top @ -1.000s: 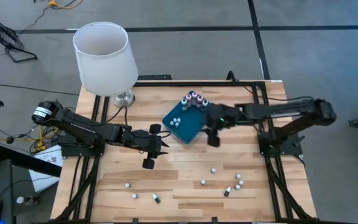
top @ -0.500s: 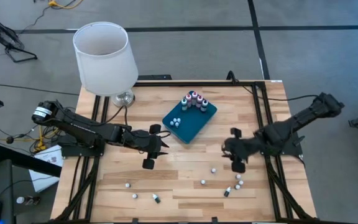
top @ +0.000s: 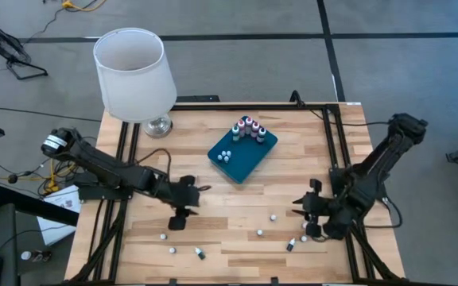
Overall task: Pick & Place food coloring
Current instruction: Put the small black food coloring bottle into the blue container
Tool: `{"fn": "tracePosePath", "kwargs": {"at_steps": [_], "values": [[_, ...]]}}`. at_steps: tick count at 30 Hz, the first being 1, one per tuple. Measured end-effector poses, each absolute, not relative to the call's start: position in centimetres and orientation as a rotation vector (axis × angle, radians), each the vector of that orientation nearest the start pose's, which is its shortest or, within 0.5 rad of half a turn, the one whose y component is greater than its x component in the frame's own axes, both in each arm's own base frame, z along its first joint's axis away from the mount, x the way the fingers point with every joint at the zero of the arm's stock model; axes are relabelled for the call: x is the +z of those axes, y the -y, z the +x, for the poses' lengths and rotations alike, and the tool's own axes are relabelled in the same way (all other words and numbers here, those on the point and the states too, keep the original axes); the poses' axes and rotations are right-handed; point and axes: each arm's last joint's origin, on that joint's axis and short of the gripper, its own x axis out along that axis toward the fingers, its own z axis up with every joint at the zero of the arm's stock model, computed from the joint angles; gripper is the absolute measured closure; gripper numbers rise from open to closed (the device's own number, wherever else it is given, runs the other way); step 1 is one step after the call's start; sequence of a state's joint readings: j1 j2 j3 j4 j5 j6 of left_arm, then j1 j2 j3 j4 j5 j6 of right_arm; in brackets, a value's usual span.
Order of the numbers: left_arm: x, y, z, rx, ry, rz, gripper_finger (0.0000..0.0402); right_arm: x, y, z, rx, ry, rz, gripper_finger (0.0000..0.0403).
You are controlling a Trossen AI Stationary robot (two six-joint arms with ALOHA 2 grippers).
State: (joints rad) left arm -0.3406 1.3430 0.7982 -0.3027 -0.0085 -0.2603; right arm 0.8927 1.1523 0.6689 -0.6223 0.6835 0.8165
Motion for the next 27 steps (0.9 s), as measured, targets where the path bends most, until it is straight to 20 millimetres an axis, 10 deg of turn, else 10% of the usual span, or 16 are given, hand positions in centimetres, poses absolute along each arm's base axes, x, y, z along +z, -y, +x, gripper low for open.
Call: {"fn": "tracePosePath", "kwargs": {"at_steps": [14,27], "values": [[20.4,14.0,20.8,-0.187,-1.183,-0.398,0.0278,20.3,-13.8,14.4,-0.174,-0.752,-0.041,0.0292],[20.3,17.0,17.8,-0.13,-1.193,-0.312,0.0278,20.4,-13.7,14.7,-0.179,-0.744,-0.023,0.0291]]}}
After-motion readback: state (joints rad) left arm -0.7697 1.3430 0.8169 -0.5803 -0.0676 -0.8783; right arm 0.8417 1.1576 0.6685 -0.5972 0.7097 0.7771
